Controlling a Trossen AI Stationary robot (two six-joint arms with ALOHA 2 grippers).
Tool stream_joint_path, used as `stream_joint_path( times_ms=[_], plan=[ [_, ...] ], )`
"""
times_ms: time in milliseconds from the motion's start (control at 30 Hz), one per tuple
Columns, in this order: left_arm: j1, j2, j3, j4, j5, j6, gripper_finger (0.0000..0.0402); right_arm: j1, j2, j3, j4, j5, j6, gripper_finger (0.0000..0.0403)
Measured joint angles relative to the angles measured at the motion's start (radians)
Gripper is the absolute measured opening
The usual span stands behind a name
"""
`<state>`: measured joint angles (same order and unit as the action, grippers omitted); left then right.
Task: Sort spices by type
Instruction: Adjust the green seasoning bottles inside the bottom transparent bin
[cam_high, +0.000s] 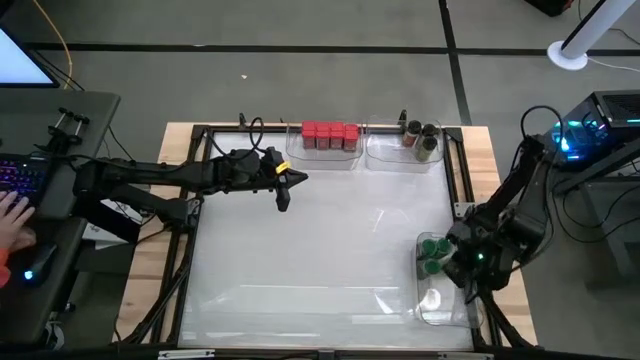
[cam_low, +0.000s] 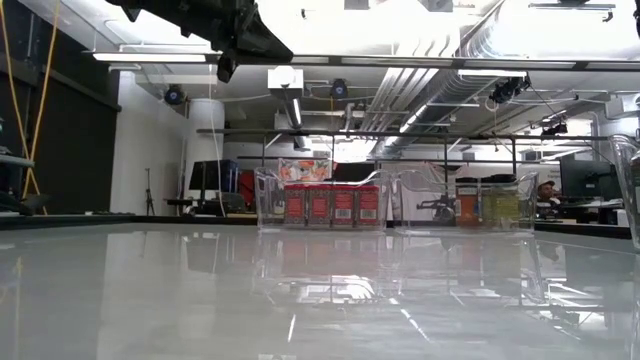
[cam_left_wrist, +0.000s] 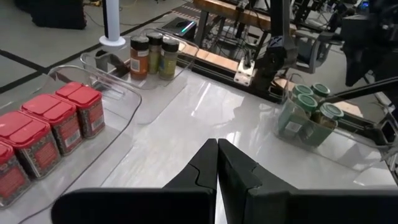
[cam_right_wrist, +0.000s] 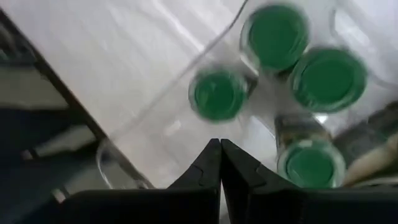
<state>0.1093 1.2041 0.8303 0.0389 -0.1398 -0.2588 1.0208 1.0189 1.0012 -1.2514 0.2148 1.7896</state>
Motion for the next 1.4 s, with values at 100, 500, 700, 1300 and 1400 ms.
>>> stream_joint_path(
  times_ms=[100, 500, 700, 1300, 1400],
  plan=[
    [-0.002, 0.000, 0.000, -0.017, 0.001, 0.000, 0.0000, 0.000, 0.036, 0.000, 0.009, -0.083, -0.056, 0.0000],
    [-0.001, 0.000, 0.000, -0.024, 0.001, 0.000, 0.0000, 0.024, 0.236, -0.009, 0.104, -0.258, -0.122, 0.0000],
    [-0.001, 0.000, 0.000, -0.020, 0.002, -0.001, 0.0000, 0.040, 0.217, -0.107, 0.161, -0.233, -0.001, 0.0000],
    [-0.001, 0.000, 0.000, -0.020, 0.003, -0.027, 0.0000, 0.040, 0.203, -0.250, 0.143, -0.279, -0.042, 0.0000],
    [-0.001, 0.000, 0.000, -0.020, 0.003, -0.027, 0.0000, 0.040, 0.203, -0.251, 0.107, -0.281, -0.044, 0.0000]
  ],
)
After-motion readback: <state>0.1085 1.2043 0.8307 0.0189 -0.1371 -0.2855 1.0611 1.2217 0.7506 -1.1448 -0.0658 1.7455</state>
